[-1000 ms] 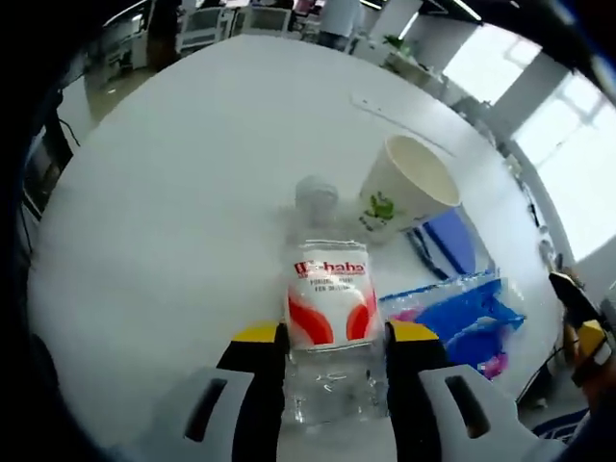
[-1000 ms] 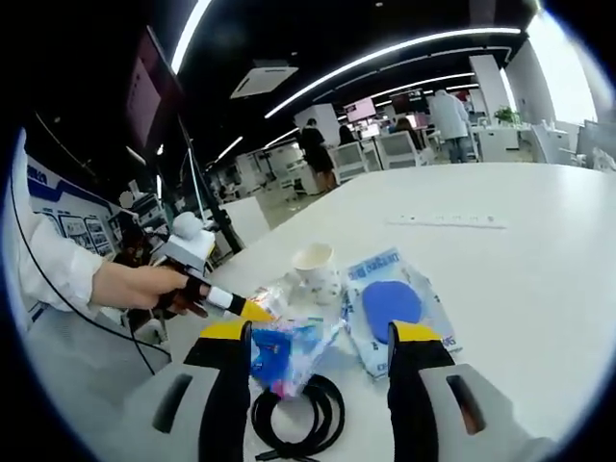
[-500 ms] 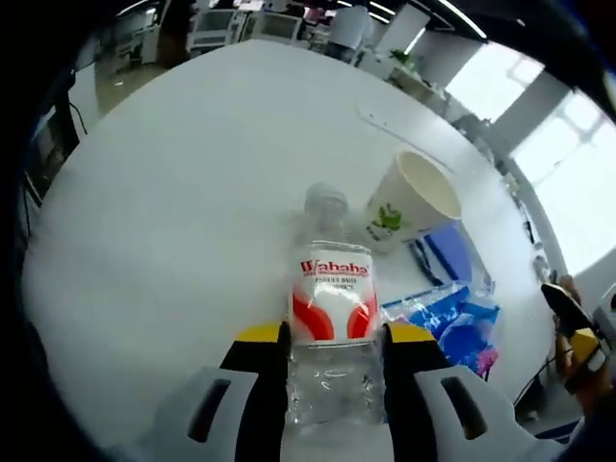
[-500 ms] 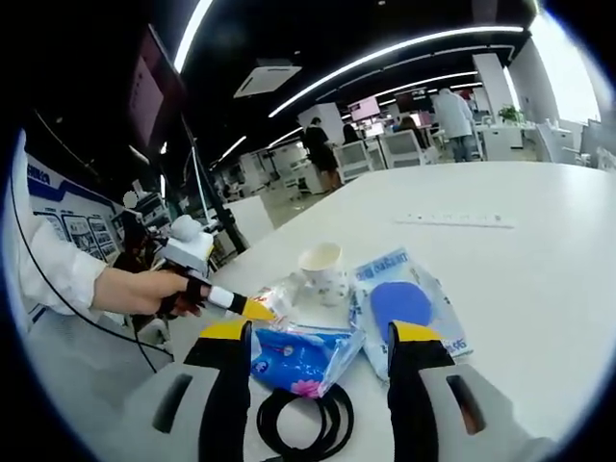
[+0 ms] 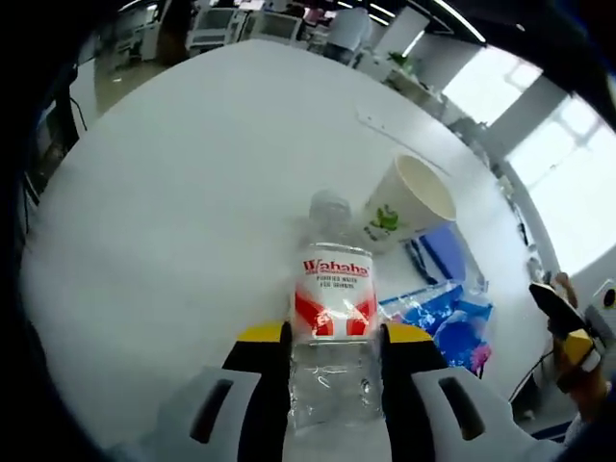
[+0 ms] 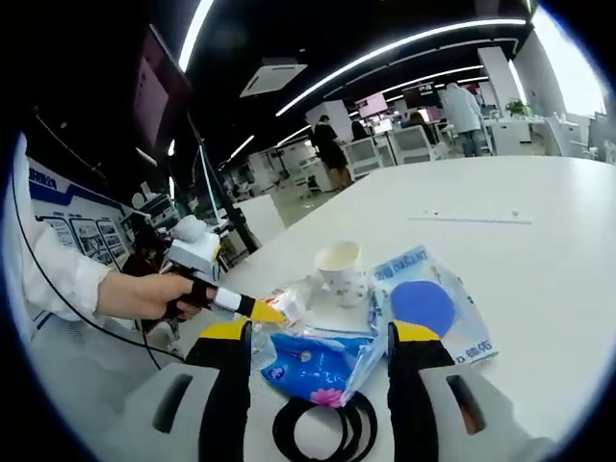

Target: Arrange the tabletop items into an orderly group along one side of the table until the central work area is clear of visible clutter.

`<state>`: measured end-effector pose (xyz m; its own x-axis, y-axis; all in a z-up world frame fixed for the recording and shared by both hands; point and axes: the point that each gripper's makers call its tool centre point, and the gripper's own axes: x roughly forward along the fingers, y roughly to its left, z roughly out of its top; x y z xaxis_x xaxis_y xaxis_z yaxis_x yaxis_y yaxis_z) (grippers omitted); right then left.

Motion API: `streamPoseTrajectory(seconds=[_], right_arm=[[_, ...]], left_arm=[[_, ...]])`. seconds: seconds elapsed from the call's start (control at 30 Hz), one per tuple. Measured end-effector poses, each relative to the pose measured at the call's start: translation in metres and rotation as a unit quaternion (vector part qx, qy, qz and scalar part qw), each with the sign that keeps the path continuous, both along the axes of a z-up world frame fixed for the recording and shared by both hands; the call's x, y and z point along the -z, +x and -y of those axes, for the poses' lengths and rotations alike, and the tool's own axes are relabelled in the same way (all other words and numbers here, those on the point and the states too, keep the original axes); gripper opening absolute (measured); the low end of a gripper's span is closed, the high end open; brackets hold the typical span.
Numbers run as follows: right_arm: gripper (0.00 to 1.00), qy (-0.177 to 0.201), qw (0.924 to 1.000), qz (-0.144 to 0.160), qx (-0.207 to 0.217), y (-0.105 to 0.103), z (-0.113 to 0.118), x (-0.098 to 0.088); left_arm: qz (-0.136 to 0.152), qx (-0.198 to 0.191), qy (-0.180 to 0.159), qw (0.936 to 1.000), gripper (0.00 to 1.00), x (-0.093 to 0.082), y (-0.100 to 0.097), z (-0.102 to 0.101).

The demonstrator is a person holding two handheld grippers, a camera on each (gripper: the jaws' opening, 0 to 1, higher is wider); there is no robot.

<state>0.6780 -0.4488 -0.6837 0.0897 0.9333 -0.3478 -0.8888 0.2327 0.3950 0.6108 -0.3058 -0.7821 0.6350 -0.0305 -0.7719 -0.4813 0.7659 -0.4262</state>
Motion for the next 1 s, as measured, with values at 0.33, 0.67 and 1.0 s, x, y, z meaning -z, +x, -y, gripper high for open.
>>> streamPoseTrajectory(seconds=[0.33, 0.67, 1.0], right_arm=[[0.54, 0.010, 0.9926, -0.120, -0.015, -0.028, -0.034, 0.007], [0.57, -0.016, 0.9555, -0.294, 0.015, -0.035, -0.084, 0.025], [0.57, -0.073, 0.9424, -0.320, 0.064, -0.021, -0.126, 0.042]], left_arm=[[0.014, 0.005, -0.002, 0.9999, 0.29, -0.011, -0.002, -0.001], [0.015, -0.005, -0.004, 0.9999, 0.29, -0.011, -0.003, -0.006], [0.016, 0.001, 0.005, 0.9999, 0.30, -0.010, -0.003, -0.006]])
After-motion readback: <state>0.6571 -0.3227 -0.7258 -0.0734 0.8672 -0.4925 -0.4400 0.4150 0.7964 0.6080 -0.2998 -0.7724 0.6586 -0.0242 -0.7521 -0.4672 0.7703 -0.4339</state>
